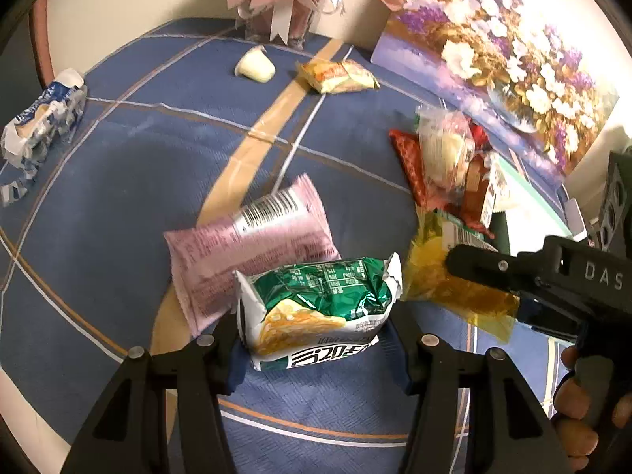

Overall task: Organize snacks
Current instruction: 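Carry the green-white bun and yellow cake over the white tray with both tools, then open both tools to drop the bun and cake into the tray, then move left tool to pink bread while right tool moves to green packet, then grasp the pink bread with left tool while right tool grasps green packet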

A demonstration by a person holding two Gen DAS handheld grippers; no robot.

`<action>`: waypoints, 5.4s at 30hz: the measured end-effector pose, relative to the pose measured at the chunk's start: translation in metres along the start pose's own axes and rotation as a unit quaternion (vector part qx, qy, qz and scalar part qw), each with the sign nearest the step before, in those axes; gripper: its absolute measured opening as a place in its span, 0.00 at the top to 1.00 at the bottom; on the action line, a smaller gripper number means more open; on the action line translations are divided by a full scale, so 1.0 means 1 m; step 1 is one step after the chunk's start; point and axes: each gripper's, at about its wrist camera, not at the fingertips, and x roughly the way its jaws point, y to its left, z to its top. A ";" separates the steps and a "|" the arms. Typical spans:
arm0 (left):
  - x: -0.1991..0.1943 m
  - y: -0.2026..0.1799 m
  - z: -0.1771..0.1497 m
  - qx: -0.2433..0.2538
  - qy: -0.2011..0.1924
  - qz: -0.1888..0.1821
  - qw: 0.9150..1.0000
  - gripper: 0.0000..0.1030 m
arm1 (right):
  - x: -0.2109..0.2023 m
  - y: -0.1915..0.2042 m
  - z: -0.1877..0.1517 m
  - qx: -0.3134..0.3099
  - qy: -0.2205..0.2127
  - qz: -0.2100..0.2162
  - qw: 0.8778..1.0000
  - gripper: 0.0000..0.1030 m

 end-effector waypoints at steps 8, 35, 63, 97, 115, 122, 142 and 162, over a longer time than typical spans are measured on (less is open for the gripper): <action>-0.013 -0.003 0.013 -0.005 -0.013 0.003 1.000 0.43 | -0.028 -0.009 0.001 0.012 -0.020 0.022 0.999 0.32; -0.003 -0.221 0.089 0.148 0.010 -0.054 0.987 0.43 | -0.153 -0.173 0.042 0.206 -0.188 -0.033 0.960 0.32; 0.130 -0.326 0.089 0.179 0.071 -0.039 0.981 0.43 | -0.147 -0.269 0.083 0.262 -0.206 -0.122 0.935 0.32; 0.094 -0.296 0.104 0.077 0.032 0.056 0.995 0.07 | -0.167 -0.231 0.062 0.195 -0.198 -0.175 0.945 0.19; 0.009 -0.221 0.092 0.092 -0.013 0.134 0.987 0.07 | -0.173 -0.161 0.023 0.117 -0.190 -0.195 0.955 0.19; -0.008 -0.153 0.089 0.052 -0.007 0.162 0.985 0.07 | -0.163 -0.113 0.014 0.066 -0.187 -0.184 0.963 0.19; -0.031 -0.011 0.085 -0.082 -0.002 0.180 0.980 0.07 | -0.096 -0.017 0.008 -0.032 -0.120 -0.129 0.984 0.19; 0.034 0.017 0.068 -0.147 0.093 0.124 0.977 0.07 | -0.006 0.004 0.016 -0.078 -0.039 -0.134 0.987 0.19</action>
